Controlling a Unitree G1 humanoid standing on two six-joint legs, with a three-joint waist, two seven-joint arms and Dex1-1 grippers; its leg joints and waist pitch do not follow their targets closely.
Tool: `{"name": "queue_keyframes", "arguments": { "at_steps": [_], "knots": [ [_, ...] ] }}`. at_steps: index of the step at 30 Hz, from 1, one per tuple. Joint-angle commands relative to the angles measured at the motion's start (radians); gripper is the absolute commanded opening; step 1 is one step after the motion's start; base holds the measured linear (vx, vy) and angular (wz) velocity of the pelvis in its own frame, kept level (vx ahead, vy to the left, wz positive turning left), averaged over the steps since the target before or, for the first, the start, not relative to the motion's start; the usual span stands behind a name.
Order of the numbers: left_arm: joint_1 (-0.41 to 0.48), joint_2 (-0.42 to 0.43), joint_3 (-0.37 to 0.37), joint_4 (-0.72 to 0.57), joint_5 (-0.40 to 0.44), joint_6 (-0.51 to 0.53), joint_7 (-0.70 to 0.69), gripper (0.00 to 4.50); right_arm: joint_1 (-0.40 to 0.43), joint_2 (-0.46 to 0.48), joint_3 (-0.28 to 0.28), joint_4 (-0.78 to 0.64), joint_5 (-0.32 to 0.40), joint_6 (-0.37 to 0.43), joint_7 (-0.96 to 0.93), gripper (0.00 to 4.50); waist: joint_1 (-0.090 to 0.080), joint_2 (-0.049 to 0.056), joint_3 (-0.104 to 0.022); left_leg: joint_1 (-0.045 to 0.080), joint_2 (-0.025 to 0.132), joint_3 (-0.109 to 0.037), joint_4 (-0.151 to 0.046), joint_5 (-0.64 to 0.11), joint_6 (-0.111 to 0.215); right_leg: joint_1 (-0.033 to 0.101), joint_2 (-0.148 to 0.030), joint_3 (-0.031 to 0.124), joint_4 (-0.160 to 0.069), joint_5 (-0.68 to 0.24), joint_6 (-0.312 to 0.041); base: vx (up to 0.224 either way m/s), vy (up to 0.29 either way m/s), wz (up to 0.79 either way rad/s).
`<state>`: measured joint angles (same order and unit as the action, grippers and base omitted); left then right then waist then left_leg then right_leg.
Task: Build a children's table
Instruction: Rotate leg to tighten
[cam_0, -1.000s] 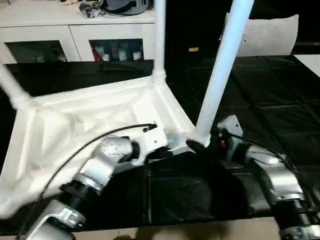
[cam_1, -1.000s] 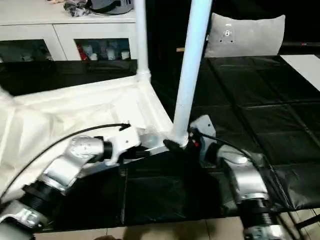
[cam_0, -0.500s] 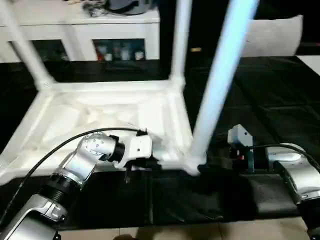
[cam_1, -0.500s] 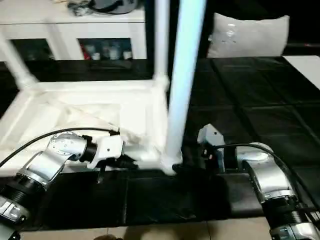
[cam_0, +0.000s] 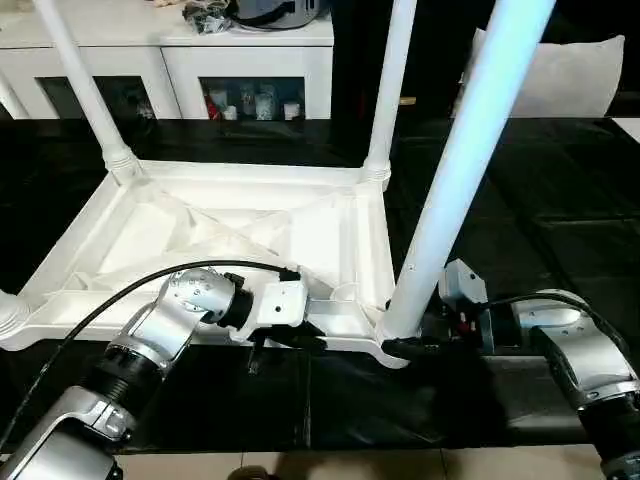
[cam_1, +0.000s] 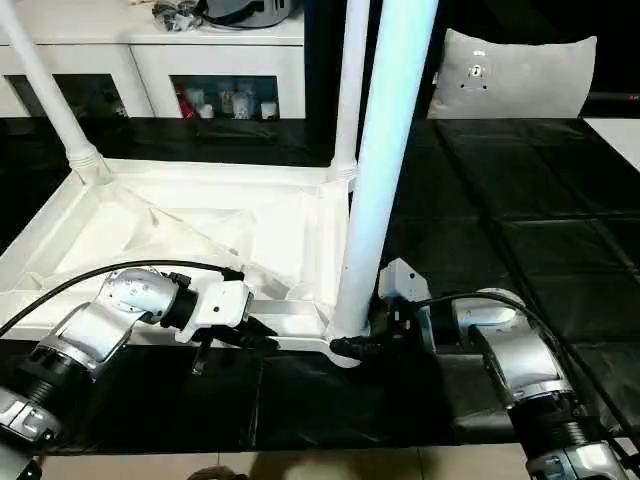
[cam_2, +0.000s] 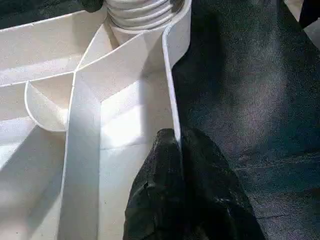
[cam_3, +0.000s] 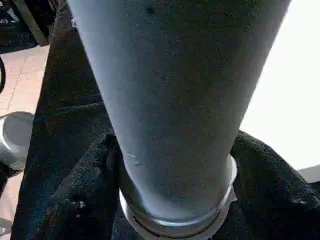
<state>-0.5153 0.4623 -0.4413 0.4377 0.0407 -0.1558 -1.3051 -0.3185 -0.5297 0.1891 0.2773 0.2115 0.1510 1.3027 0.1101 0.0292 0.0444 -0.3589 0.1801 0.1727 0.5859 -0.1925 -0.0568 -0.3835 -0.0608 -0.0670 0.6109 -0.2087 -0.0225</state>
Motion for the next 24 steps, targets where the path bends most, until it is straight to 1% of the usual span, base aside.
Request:
{"name": "queue_keyframes", "arguments": {
  "at_steps": [1,5,6,7,9,10,11,12,13,14,15,16,17,18,19,20,21,23,24],
  "knots": [
    [0.002,0.006,-0.055,0.006,0.034,-0.023,-0.057,0.0,-0.006,0.002,0.001,-0.012,0.012,0.01,0.006,2.84,-0.003,-0.015,-0.054,0.005,0.057,-0.014,-0.064,-0.163,0.066,0.043,-0.089,0.053,-0.079,-0.21,-0.196,0.0,0.0,0.0],
    [0.016,0.005,-0.048,-0.008,0.022,-0.009,-0.052,0.0,0.01,0.009,0.008,-0.029,0.018,0.019,-0.002,2.75,-0.003,-0.015,-0.055,0.004,0.058,-0.014,-0.063,-0.148,0.069,0.043,-0.088,0.053,-0.076,-0.191,-0.198,0.0,0.0,0.0],
    [0.021,0.003,-0.043,-0.018,0.015,0.007,-0.046,0.0,0.014,0.015,0.007,-0.036,0.022,0.032,-0.011,2.74,-0.003,-0.016,-0.055,0.004,0.057,-0.013,-0.063,-0.147,0.07,0.043,-0.089,0.053,-0.076,-0.19,-0.198,0.0,0.0,0.0],
    [0.037,-0.007,-0.03,-0.048,-0.002,0.058,-0.026,0.0,0.024,0.034,0.004,-0.055,0.03,0.077,-0.049,2.73,-0.004,-0.017,-0.054,0.004,0.058,-0.014,-0.064,-0.148,0.068,0.043,-0.088,0.053,-0.075,-0.191,-0.198,0.0,0.0,0.0],
    [0.048,-0.02,-0.017,-0.076,-0.014,0.109,0.0,0.0,0.023,0.06,-0.001,-0.056,0.024,0.119,-0.106,2.72,-0.007,-0.014,-0.053,0.006,0.06,-0.013,-0.067,-0.15,0.061,0.041,-0.089,0.053,-0.074,-0.195,-0.204,0.0,0.0,0.0],
    [0.059,-0.044,-0.001,-0.103,-0.027,0.152,0.043,0.0,0.013,0.105,-0.01,-0.034,0.0,0.144,-0.198,2.72,-0.011,-0.014,-0.05,0.004,0.057,-0.014,-0.069,-0.17,0.053,0.041,-0.089,0.053,-0.079,-0.232,-0.199,0.0,0.0,0.0],
    [0.059,-0.044,-0.001,-0.103,-0.027,0.152,0.043,0.0,0.013,0.105,-0.01,-0.034,0.0,0.144,-0.198,2.72,-0.019,-0.015,-0.045,0.006,0.054,-0.015,-0.072,-0.207,0.039,0.037,-0.089,0.052,-0.087,-0.299,-0.187,0.0,0.0,0.0],
    [0.064,-0.06,0.007,-0.117,-0.028,0.173,0.073,0.0,0.002,0.139,-0.018,-0.017,-0.014,0.149,-0.259,2.72,-0.021,-0.015,-0.044,0.008,0.052,-0.017,-0.072,-0.228,0.032,0.036,-0.09,0.052,-0.092,-0.344,-0.175,0.0,0.0,0.0],
    [0.069,-0.081,0.012,-0.134,-0.025,0.202,0.109,0.0,-0.016,0.188,-0.034,0.008,-0.023,0.154,-0.338,2.72,-0.035,-0.016,-0.041,0.006,0.052,-0.02,-0.076,-0.255,0.014,0.037,-0.09,0.052,-0.094,-0.401,-0.159,0.0,0.0,0.0],
    [0.069,-0.081,0.012,-0.134,-0.025,0.202,0.109,0.0,-0.016,0.188,-0.034,0.008,-0.023,0.154,-0.338,2.72,-0.041,-0.015,-0.04,0.009,0.049,-0.024,-0.079,-0.283,0.001,0.036,-0.091,0.049,-0.103,-0.469,-0.133,0.0,0.0,0.0],
    [0.07,-0.111,0.017,-0.151,-0.012,0.246,0.165,0.0,-0.052,0.264,-0.057,0.048,-0.028,0.18,-0.459,2.72,-0.054,-0.01,-0.04,0.011,0.051,-0.026,-0.081,-0.3,-0.009,0.031,-0.09,0.052,-0.104,-0.472,-0.13,0.0,0.0,0.0],
    [0.069,-0.125,0.019,-0.155,-0.005,0.261,0.189,0.0,-0.067,0.294,-0.064,0.064,-0.033,0.19,-0.509,2.72,-0.06,-0.012,-0.039,0.009,0.049,-0.029,-0.083,-0.304,-0.014,0.033,-0.089,0.05,-0.104,-0.472,-0.129,0.0,0.0,0.0],
    [0.068,-0.138,0.021,-0.163,0.003,0.282,0.211,0.0,-0.078,0.32,-0.067,0.075,-0.041,0.204,-0.554,2.71,-0.071,-0.013,-0.038,0.007,0.049,-0.033,-0.085,-0.32,-0.022,0.034,-0.089,0.047,-0.102,-0.478,-0.127,0.0,0.0,0.0],
    [0.058,-0.173,0.026,-0.164,0.016,0.315,0.261,0.0,-0.103,0.363,-0.066,0.111,-0.077,0.226,-0.653,2.71,-0.082,-0.012,-0.038,0.004,0.048,-0.034,-0.085,-0.327,-0.027,0.034,-0.089,0.047,-0.102,-0.479,-0.125,0.0,0.0,0.0],
    [0.056,-0.181,0.028,-0.165,0.019,0.325,0.273,0.0,-0.108,0.372,-0.068,0.12,-0.085,0.235,-0.677,2.71,-0.085,-0.013,-0.038,0.004,0.046,-0.035,-0.084,-0.331,-0.027,0.033,-0.089,0.046,-0.103,-0.489,-0.123,0.0,0.0,0.0],
    [0.046,-0.207,0.031,-0.163,0.027,0.346,0.306,0.0,-0.123,0.399,-0.077,0.147,-0.098,0.253,-0.738,2.71,-0.088,-0.018,-0.039,0.008,0.044,-0.032,-0.081,-0.33,-0.022,0.03,-0.09,0.048,-0.108,-0.502,-0.118,0.0,0.0,0.0],
    [0.042,-0.217,0.031,-0.163,0.03,0.357,0.32,0.0,-0.128,0.411,-0.084,0.158,-0.102,0.26,-0.762,2.71,-0.088,-0.015,-0.04,0.013,0.043,-0.029,-0.077,-0.327,-0.017,0.024,-0.091,0.053,-0.111,-0.501,-0.12,0.0,0.0,0.0],
    [0.026,-0.248,0.032,-0.149,0.043,0.373,0.364,0.0,-0.133,0.427,-0.083,0.173,-0.116,0.223,-0.784,2.71,-0.084,-0.015,-0.043,0.013,0.045,-0.026,-0.074,-0.301,-0.007,0.025,-0.09,0.055,-0.111,-0.457,-0.128,0.0,0.0,0.0],
    [0.02,-0.268,0.033,-0.145,0.048,0.385,0.383,0.0,-0.131,0.436,-0.089,0.175,-0.109,0.206,-0.778,2.71,-0.083,-0.016,-0.044,0.014,0.046,-0.024,-0.074,-0.296,-0.003,0.024,-0.089,0.057,-0.109,-0.43,-0.133,0.0,0.0,0.0]
  ]
}}
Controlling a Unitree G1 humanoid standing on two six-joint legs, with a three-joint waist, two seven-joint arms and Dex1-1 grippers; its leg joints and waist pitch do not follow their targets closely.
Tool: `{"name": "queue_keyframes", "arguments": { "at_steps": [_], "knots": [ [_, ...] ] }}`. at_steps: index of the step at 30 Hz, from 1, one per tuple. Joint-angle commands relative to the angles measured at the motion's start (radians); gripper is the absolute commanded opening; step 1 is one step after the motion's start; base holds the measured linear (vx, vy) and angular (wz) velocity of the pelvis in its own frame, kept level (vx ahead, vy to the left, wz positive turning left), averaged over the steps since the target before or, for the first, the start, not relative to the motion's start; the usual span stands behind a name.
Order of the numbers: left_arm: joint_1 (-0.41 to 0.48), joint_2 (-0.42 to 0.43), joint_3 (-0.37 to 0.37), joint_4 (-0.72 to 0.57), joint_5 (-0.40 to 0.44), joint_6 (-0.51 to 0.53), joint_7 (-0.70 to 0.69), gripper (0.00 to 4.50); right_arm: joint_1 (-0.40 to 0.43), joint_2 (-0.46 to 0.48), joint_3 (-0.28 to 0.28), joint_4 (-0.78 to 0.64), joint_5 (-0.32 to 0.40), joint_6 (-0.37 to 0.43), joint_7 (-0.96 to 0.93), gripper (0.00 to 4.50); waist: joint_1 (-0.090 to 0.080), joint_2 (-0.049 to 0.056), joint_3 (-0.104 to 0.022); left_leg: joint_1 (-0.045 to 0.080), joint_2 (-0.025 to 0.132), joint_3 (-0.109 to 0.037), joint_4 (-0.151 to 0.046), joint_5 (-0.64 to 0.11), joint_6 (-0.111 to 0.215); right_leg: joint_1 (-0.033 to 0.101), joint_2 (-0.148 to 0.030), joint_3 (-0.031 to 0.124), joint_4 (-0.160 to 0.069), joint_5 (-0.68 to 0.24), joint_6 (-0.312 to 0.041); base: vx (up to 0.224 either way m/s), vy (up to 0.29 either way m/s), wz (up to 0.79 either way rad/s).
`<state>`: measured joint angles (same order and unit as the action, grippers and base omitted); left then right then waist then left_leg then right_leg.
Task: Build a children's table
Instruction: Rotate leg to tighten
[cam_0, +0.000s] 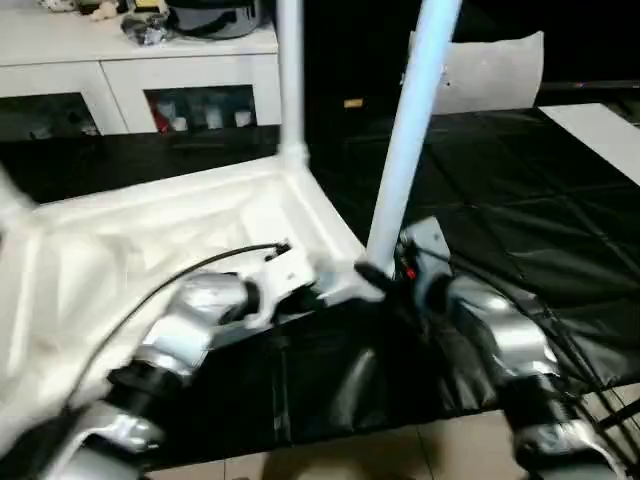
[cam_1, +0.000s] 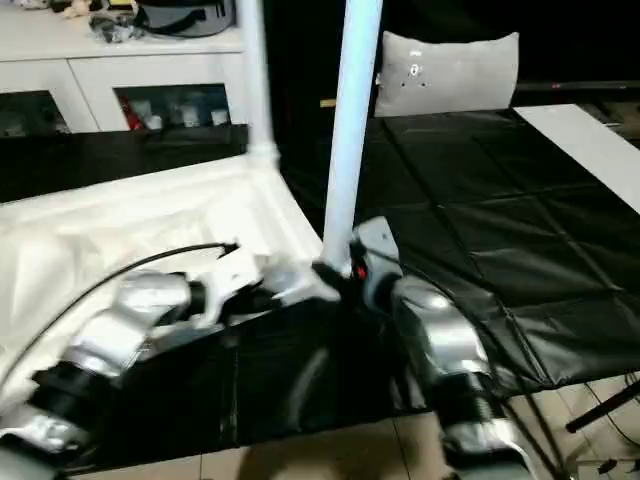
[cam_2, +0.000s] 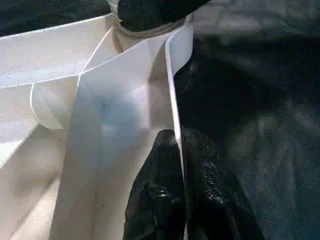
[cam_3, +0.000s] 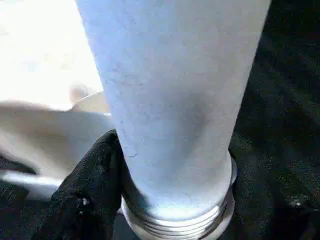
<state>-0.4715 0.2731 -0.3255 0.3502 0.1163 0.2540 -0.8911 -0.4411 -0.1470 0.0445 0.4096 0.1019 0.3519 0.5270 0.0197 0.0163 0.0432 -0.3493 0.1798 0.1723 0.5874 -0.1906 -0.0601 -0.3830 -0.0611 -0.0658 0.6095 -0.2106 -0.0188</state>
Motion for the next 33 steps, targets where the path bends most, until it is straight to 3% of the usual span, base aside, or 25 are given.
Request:
{"name": "queue_keyframes", "arguments": {
  "at_steps": [1,2,3,4,9,13,19,25,26,27,33],
  "knots": [
    [-0.026,-0.084,-0.083,-0.055,-0.028,-0.024,-0.03,0.0,-0.005,0.054,0.052,0.038,0.01,0.005,0.008,3.26,0.01,-0.004,-0.044,0.002,0.047,-0.023,-0.076,-0.28,0.008,0.027,-0.086,0.056,-0.102,-0.374,-0.151,0.0,0.0,0.0],
    [-0.026,-0.085,-0.085,-0.055,-0.023,-0.021,-0.027,0.0,-0.002,0.056,0.046,0.03,0.017,0.01,0.015,3.4,0.011,-0.006,-0.044,-0.001,0.047,-0.022,-0.077,-0.272,0.012,0.029,-0.085,0.056,-0.1,-0.354,-0.156,0.0,0.0,0.0],
    [-0.026,-0.08,-0.087,-0.054,-0.015,-0.021,-0.027,0.0,0.003,0.051,0.045,0.019,0.019,0.006,0.028,3.46,0.015,0.0,-0.046,-0.001,0.048,-0.021,-0.077,-0.253,0.017,0.031,-0.085,0.057,-0.096,-0.317,-0.167,0.0,0.0,0.0],
    [-0.025,-0.079,-0.088,-0.056,-0.008,-0.018,-0.025,0.0,0.006,0.05,0.044,0.013,0.017,0.003,0.03,3.6,0.023,-0.003,-0.05,0.002,0.05,-0.017,-0.073,-0.225,0.023,0.032,-0.085,0.059,-0.09,-0.243,-0.188,0.0,0.0,0.0],
    [-0.025,-0.05,-0.079,-0.047,0.007,-0.023,-0.027,0.0,0.03,0.012,0.046,-0.033,0.03,-0.028,0.089,4.08,0.034,-0.003,-0.054,-0.005,0.048,-0.015,-0.069,-0.155,0.046,0.044,-0.085,0.057,-0.079,-0.141,-0.202,0.0,0.0,0.0],
    [-0.028,0.022,-0.069,-0.013,0.015,-0.096,-0.078,0.0,0.092,-0.1,0.05,-0.112,0.068,-0.075,0.266,4.44,0.047,-0.004,-0.053,-0.006,0.05,-0.015,-0.069,-0.158,0.061,0.046,-0.083,0.056,-0.08,-0.14,-0.196,0.0,0.0,0.0],
    [-0.018,0.093,-0.07,0.003,-0.013,-0.195,-0.191,0.0,0.111,-0.192,0.023,-0.143,0.11,-0.093,0.407,4.44,0.048,-0.005,-0.049,-0.006,0.051,-0.016,-0.072,-0.187,0.059,0.044,-0.085,0.055,-0.086,-0.216,-0.187,0.0,0.0,0.0],
    [-0.027,0.168,-0.115,0.028,-0.001,-0.295,-0.298,0.0,0.116,-0.3,0.047,-0.155,0.124,-0.123,0.566,4.44,0.057,-0.005,-0.051,-0.005,0.052,-0.014,-0.068,-0.169,0.07,0.044,-0.084,0.054,-0.08,-0.177,-0.199,0.0,0.0,0.0],
    [-0.03,0.177,-0.122,0.033,0.001,-0.315,-0.317,0.0,0.116,-0.318,0.051,-0.157,0.129,-0.12,0.599,4.44,0.057,-0.02,-0.051,-0.006,0.052,-0.012,-0.068,-0.164,0.074,0.045,-0.083,0.053,-0.081,-0.178,-0.199,0.0,0.0,0.0],
    [-0.033,0.183,-0.127,0.037,0.001,-0.328,-0.332,0.0,0.117,-0.334,0.059,-0.157,0.128,-0.127,0.626,4.44,0.063,-0.012,-0.051,-0.006,0.052,-0.013,-0.068,-0.158,0.075,0.044,-0.086,0.054,-0.08,-0.19,-0.198,0.0,0.0,0.0],
    [-0.037,0.208,-0.151,0.04,-0.017,-0.381,-0.426,0.0,0.114,-0.388,0.102,-0.161,0.119,-0.179,0.744,4.44,0.073,-0.013,-0.052,-0.004,0.056,-0.012,-0.067,-0.155,0.073,0.042,-0.087,0.052,-0.077,-0.186,-0.203,0.0,0.0,0.0]
  ]
}}
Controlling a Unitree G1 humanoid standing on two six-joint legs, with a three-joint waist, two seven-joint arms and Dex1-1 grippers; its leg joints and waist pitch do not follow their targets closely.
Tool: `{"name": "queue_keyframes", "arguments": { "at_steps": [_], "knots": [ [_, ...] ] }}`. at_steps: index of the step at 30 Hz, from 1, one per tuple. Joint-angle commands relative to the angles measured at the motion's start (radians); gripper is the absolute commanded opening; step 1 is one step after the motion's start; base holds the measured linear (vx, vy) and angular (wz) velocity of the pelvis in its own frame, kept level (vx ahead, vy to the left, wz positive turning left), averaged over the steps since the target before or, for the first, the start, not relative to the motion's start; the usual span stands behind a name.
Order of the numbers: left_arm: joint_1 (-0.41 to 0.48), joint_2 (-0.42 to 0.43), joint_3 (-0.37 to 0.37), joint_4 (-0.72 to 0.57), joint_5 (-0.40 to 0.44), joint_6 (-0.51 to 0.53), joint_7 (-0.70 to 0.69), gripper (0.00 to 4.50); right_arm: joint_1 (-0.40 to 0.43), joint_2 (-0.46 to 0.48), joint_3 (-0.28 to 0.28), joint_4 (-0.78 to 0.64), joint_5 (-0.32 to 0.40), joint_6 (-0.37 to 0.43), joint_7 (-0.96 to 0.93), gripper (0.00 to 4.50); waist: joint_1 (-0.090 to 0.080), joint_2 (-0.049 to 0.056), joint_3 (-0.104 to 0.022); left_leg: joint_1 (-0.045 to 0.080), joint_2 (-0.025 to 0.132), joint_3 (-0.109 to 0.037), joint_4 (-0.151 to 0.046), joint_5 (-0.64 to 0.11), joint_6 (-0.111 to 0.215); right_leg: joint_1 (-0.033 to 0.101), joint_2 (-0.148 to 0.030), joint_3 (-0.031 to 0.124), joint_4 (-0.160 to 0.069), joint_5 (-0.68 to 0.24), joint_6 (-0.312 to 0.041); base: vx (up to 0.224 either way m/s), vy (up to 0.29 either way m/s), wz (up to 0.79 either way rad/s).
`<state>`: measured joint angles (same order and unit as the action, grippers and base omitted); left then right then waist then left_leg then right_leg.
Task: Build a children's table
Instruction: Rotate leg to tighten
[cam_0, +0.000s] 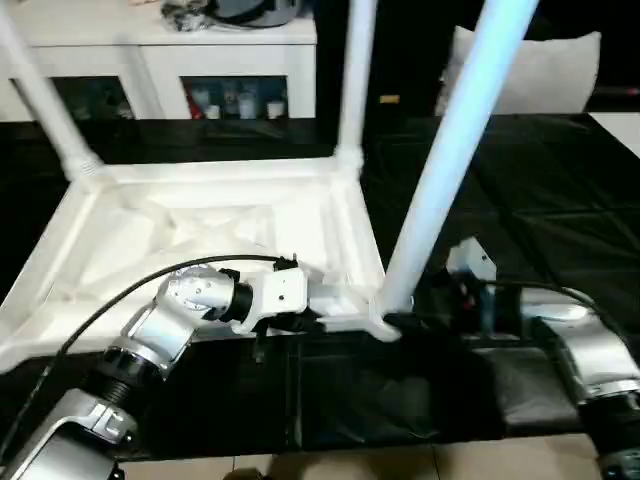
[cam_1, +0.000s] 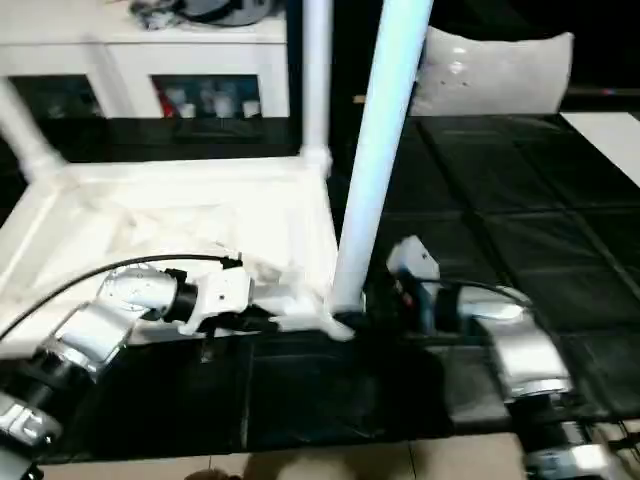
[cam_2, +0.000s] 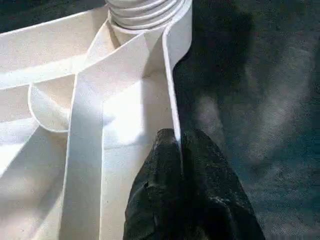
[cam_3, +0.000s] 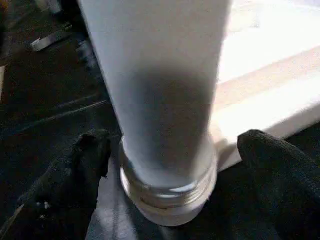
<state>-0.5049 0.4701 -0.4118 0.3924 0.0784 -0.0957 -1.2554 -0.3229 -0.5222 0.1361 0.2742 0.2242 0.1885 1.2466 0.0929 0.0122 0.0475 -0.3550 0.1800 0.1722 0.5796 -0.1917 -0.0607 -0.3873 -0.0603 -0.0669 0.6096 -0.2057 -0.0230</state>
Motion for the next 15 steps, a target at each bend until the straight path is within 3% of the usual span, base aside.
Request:
{"name": "queue_keyframes", "arguments": {
  "at_steps": [1,12,13,15],
  "knots": [
    [-0.004,0.015,-0.07,-0.003,0.019,-0.037,-0.072,0.0,-0.006,-0.015,0.019,-0.024,-0.002,-0.013,0.035,4.28,0.0,-0.01,-0.056,0.002,0.056,-0.012,-0.058,-0.148,0.074,0.047,-0.086,0.053,-0.075,-0.178,-0.204,0.0,0.0,0.0],
    [-0.001,0.023,-0.077,-0.013,0.011,-0.062,-0.106,0.0,-0.008,0.005,0.052,-0.015,0.002,-0.017,0.056,3.63,0.011,-0.008,-0.058,0.004,0.057,-0.012,-0.058,-0.152,0.063,0.047,-0.087,0.053,-0.074,-0.179,-0.207,0.0,0.0,0.0],
    [0.002,0.027,-0.077,-0.014,0.008,-0.067,-0.112,0.0,-0.008,0.007,0.056,-0.014,0.004,-0.018,0.058,3.35,0.011,-0.008,-0.058,0.003,0.056,-0.013,-0.058,-0.148,0.063,0.047,-0.086,0.053,-0.073,-0.17,-0.208,0.0,0.0,0.0],
    [0.006,0.031,-0.079,-0.016,0.007,-0.069,-0.111,0.0,-0.006,0.009,0.058,-0.015,0.007,-0.014,0.059,3.24,0.011,-0.008,-0.058,0.002,0.056,-0.012,-0.057,-0.145,0.064,0.048,-0.086,0.053,-0.071,-0.156,-0.212,0.0,0.0,0.0]
  ]
}}
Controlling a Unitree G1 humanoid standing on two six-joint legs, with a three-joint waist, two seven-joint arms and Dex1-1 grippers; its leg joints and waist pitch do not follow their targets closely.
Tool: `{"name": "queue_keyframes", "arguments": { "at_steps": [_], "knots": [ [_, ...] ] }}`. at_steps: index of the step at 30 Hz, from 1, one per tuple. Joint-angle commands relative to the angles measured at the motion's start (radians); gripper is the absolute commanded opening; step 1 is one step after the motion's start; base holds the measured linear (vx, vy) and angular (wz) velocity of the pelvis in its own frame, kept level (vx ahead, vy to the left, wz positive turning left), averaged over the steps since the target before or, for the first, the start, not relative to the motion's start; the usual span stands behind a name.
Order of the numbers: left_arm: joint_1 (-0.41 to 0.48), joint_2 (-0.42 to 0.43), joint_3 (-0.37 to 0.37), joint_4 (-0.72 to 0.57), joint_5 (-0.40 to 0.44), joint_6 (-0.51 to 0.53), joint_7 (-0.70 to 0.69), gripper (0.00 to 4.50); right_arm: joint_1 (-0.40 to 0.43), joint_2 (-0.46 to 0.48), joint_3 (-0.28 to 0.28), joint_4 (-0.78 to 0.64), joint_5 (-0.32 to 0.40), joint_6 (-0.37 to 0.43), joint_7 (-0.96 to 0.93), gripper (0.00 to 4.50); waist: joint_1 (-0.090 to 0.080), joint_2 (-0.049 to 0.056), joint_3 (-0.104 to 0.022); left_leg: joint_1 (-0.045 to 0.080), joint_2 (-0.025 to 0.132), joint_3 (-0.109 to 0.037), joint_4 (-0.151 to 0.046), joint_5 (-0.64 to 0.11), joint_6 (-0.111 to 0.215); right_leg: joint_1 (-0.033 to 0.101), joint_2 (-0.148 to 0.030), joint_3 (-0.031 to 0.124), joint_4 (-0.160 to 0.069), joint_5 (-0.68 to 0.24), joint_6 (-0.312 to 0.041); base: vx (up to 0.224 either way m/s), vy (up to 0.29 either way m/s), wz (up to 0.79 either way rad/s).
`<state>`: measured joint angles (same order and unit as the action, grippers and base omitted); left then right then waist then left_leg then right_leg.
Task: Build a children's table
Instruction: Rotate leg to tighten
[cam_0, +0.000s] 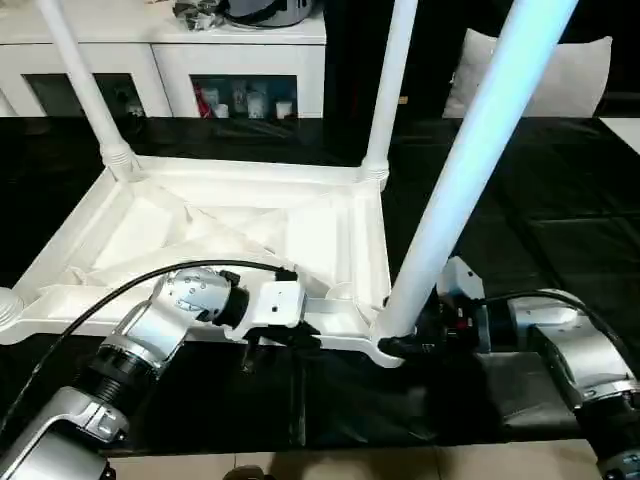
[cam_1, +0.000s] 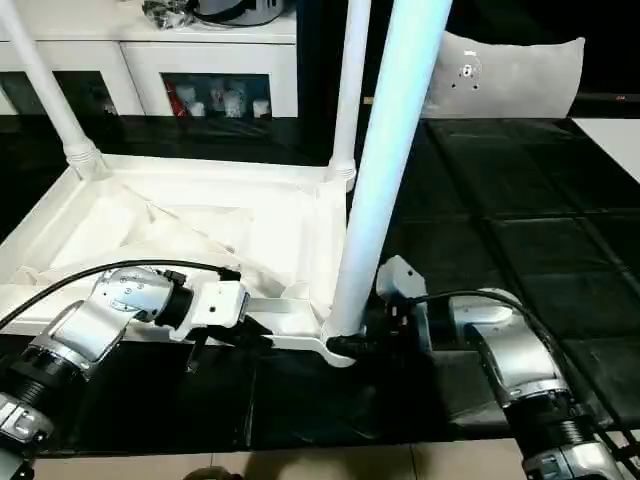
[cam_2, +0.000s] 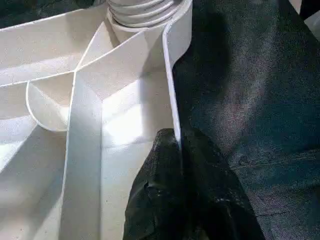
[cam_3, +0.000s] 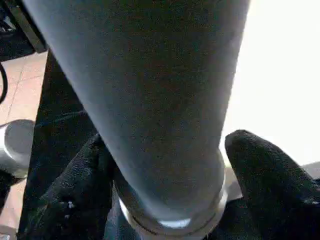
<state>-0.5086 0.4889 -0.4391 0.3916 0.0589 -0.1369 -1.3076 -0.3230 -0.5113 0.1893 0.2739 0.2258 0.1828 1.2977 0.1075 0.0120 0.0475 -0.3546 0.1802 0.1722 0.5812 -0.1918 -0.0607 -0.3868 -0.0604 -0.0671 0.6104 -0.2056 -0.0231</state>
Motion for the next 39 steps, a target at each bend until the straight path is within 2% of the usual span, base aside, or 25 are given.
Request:
{"name": "queue_keyframes", "arguments": {
  "at_steps": [1,3,7,11,12,13,15,17,18,19,20,21,23,25,27,28,29,32,34,35,39],
  "knots": [
    [0.012,0.016,-0.053,-0.015,0.026,-0.029,-0.059,0.0,-0.004,0.0,0.007,-0.016,0.007,-0.004,0.01,3.16,-0.003,-0.008,-0.058,0.002,0.056,-0.012,-0.06,-0.146,0.064,0.047,-0.086,0.053,-0.072,-0.157,-0.212,0.0,0.0,0.0],
    [0.013,0.017,-0.054,-0.015,0.026,-0.029,-0.059,0.0,-0.001,0.001,0.008,-0.017,0.007,-0.004,0.01,2.91,-0.003,-0.007,-0.058,0.002,0.056,-0.012,-0.059,-0.146,0.064,0.048,-0.086,0.053,-0.072,-0.157,-0.212,0.0,0.0,0.0],
    [0.019,0.013,-0.048,-0.021,0.016,-0.02,-0.053,0.0,0.01,0.003,0.011,-0.027,0.011,0.005,0.008,2.72,-0.003,-0.01,-0.058,0.002,0.055,-0.012,-0.059,-0.143,0.063,0.048,-0.087,0.053,-0.072,-0.169,-0.206,0.0,0.0,0.0],
    [0.038,-0.035,0.0,-0.065,-0.032,0.1,0.02,0.0,0.025,0.047,0.001,-0.052,0.027,0.079,-0.07,2.68,-0.006,-0.008,-0.058,0.002,0.057,-0.011,-0.06,-0.136,0.061,0.047,-0.086,0.053,-0.07,-0.15,-0.219,0.0,0.0,0.0],
    [0.042,-0.051,0.012,-0.075,-0.035,0.139,0.056,0.0,0.019,0.072,-0.009,-0.048,0.028,0.117,-0.121,2.68,-0.008,-0.008,-0.056,0.002,0.056,-0.012,-0.061,-0.143,0.058,0.047,-0.085,0.053,-0.072,-0.17,-0.215,0.0,0.0,0.0],
    [0.043,-0.053,0.013,-0.077,-0.036,0.143,0.059,0.0,0.018,0.076,-0.009,-0.046,0.026,0.119,-0.129,2.67,-0.009,-0.008,-0.052,0.003,0.055,-0.013,-0.063,-0.157,0.054,0.045,-0.085,0.052,-0.076,-0.198,-0.211,0.0,0.0,0.0],
    [0.057,-0.083,0.027,-0.105,-0.052,0.198,0.103,0.0,0.004,0.124,-0.018,-0.023,-0.009,0.13,-0.239,2.67,-0.015,-0.007,-0.048,0.006,0.051,-0.015,-0.066,-0.206,0.034,0.044,-0.089,0.052,-0.089,-0.313,-0.183,0.0,0.0,0.0],
    [0.068,-0.123,0.038,-0.131,-0.058,0.258,0.161,0.0,-0.021,0.192,-0.04,0.017,-0.043,0.141,-0.385,2.66,-0.028,-0.005,-0.044,0.007,0.052,-0.019,-0.071,-0.24,0.011,0.04,-0.088,0.052,-0.093,-0.388,-0.163,0.0,0.0,0.0],
    [0.068,-0.144,0.041,-0.137,-0.056,0.283,0.189,0.0,-0.036,0.225,-0.054,0.038,-0.047,0.149,-0.446,2.66,-0.038,-0.007,-0.042,-0.001,0.048,-0.025,-0.076,-0.259,-0.005,0.045,-0.089,0.046,-0.096,-0.44,-0.143,0.0,0.0,0.0],
    [0.062,-0.18,0.044,-0.134,-0.044,0.308,0.238,0.0,-0.058,0.271,-0.069,0.069,-0.059,0.155,-0.531,2.66,-0.05,-0.006,-0.043,0.006,0.048,-0.026,-0.075,-0.277,-0.014,0.038,-0.091,0.048,-0.101,-0.466,-0.132,0.0,0.0,0.0],
    [0.055,-0.219,0.049,-0.13,-0.028,0.339,0.288,0.0,-0.08,0.314,-0.082,0.095,-0.075,0.167,-0.615,2.66,-0.064,-0.004,-0.043,0.004,0.048,-0.028,-0.075,-0.287,-0.022,0.037,-0.089,0.048,-0.099,-0.468,-0.134,0.0,0.0,0.0],
    [0.049,-0.246,0.049,-0.125,-0.017,0.354,0.321,0.0,-0.092,0.341,-0.087,0.11,-0.087,0.173,-0.665,2.66,-0.068,-0.004,-0.042,0.006,0.047,-0.029,-0.075,-0.295,-0.022,0.035,-0.088,0.047,-0.103,-0.474,-0.132,0.0,0.0,0.0],
    [0.037,-0.292,0.047,-0.114,0.001,0.376,0.374,0.0,-0.114,0.384,-0.093,0.138,-0.105,0.178,-0.745,2.66,-0.076,-0.004,-0.045,0.007,0.046,-0.027,-0.072,-0.288,-0.017,0.035,-0.089,0.051,-0.104,-0.446,-0.138,0.0,0.0,0.0],
    [0.022,-0.333,0.042,-0.105,0.014,0.4,0.417,0.0,-0.131,0.418,-0.1,0.169,-0.126,0.172,-0.819,2.66,-0.07,-0.008,-0.047,0.006,0.043,-0.02,-0.066,-0.253,0.009,0.033,-0.088,0.056,-0.105,-0.409,-0.143,0.0,0.0,0.0],
    [0.012,-0.349,0.039,-0.099,0.02,0.41,0.433,0.0,-0.132,0.431,-0.107,0.179,-0.119,0.153,-0.815,2.66,-0.069,-0.008,-0.047,0.005,0.043,-0.019,-0.066,-0.242,0.013,0.034,-0.086,0.056,-0.104,-0.395,-0.144,0.0,0.0,0.0],
    [0.008,-0.35,0.04,-0.092,0.023,0.407,0.435,0.0,-0.128,0.433,-0.112,0.17,-0.11,0.149,-0.801,3.21,-0.064,-0.005,-0.05,0.006,0.045,-0.019,-0.065,-0.225,0.018,0.036,-0.088,0.057,-0.101,-0.361,-0.149,0.0,0.0,0.0],
    [0.005,-0.349,0.042,-0.089,0.027,0.409,0.439,0.0,-0.124,0.434,-0.118,0.161,-0.101,0.148,-0.793,3.35,-0.062,0.0,-0.053,0.002,0.045,-0.019,-0.065,-0.2,0.023,0.04,-0.085,0.058,-0.093,-0.297,-0.161,0.0,0.0,0.0],
    [0.008,-0.328,0.048,-0.089,0.045,0.411,0.44,0.0,-0.111,0.425,-0.132,0.131,-0.086,0.156,-0.77,3.58,-0.059,-0.001,-0.057,0.0,0.047,-0.017,-0.062,-0.151,0.039,0.046,-0.083,0.057,-0.079,-0.159,-0.197,0.0,0.0,0.0],
    [0.012,-0.306,0.057,-0.084,0.06,0.405,0.436,0.0,-0.096,0.402,-0.136,0.111,-0.084,0.144,-0.751,3.78,-0.056,0.003,-0.055,0.0,0.045,-0.015,-0.062,-0.156,0.043,0.046,-0.082,0.056,-0.083,-0.156,-0.202,0.0,0.0,0.0],
    [0.01,-0.295,0.061,-0.078,0.062,0.398,0.432,0.0,-0.09,0.389,-0.14,0.105,-0.083,0.131,-0.742,3.82,-0.053,0.001,-0.055,0.0,0.045,-0.015,-0.062,-0.16,0.044,0.048,-0.084,0.056,-0.083,-0.161,-0.2,0.0,0.0,0.0],
    [-0.007,-0.245,0.071,-0.031,0.078,0.35,0.42,0.0,-0.053,0.324,-0.143,0.057,-0.056,0.083,-0.64,4.23,-0.041,0.003,-0.053,0.005,0.046,-0.015,-0.063,-0.188,0.045,0.046,-0.083,0.056,-0.091,-0.222,-0.177,0.0,0.0,0.0]
  ]
}}
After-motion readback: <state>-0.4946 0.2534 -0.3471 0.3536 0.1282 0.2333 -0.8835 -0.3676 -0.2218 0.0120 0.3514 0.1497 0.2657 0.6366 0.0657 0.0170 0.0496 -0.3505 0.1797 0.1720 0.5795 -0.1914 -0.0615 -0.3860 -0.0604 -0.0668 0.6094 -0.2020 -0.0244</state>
